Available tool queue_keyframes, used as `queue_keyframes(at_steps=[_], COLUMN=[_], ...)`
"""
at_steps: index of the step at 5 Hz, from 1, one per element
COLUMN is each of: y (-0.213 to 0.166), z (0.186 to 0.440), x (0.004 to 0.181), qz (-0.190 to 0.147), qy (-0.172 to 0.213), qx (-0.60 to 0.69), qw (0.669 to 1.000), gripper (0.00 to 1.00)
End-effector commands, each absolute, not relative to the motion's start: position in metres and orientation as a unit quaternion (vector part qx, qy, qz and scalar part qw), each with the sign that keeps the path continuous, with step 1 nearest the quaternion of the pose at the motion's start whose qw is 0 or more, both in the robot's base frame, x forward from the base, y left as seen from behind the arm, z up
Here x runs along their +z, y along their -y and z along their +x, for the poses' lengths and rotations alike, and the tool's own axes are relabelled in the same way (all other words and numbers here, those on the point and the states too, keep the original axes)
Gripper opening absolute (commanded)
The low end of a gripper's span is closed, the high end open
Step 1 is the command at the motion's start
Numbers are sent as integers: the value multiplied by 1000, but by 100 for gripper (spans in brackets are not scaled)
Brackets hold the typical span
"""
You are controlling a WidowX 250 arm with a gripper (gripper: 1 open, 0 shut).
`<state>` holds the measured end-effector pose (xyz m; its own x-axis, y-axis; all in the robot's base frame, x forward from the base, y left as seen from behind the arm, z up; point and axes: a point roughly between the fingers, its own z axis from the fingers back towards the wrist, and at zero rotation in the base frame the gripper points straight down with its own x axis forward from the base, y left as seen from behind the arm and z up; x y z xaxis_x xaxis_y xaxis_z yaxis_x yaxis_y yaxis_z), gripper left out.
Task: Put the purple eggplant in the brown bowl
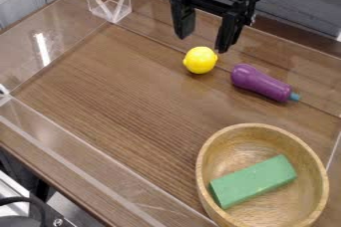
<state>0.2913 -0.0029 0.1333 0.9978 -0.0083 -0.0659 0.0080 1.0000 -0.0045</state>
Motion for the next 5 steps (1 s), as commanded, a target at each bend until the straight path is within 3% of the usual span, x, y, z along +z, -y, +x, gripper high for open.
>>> queue_keyframes(at_steps=[1,3,5], y=[12,39,67], z=[295,304,310], x=[126,113,105], qz=[2,12,23], qy=[-38,-27,-10], qx=[-129,-370,-558], qw=[991,929,829], gripper=[100,100,100])
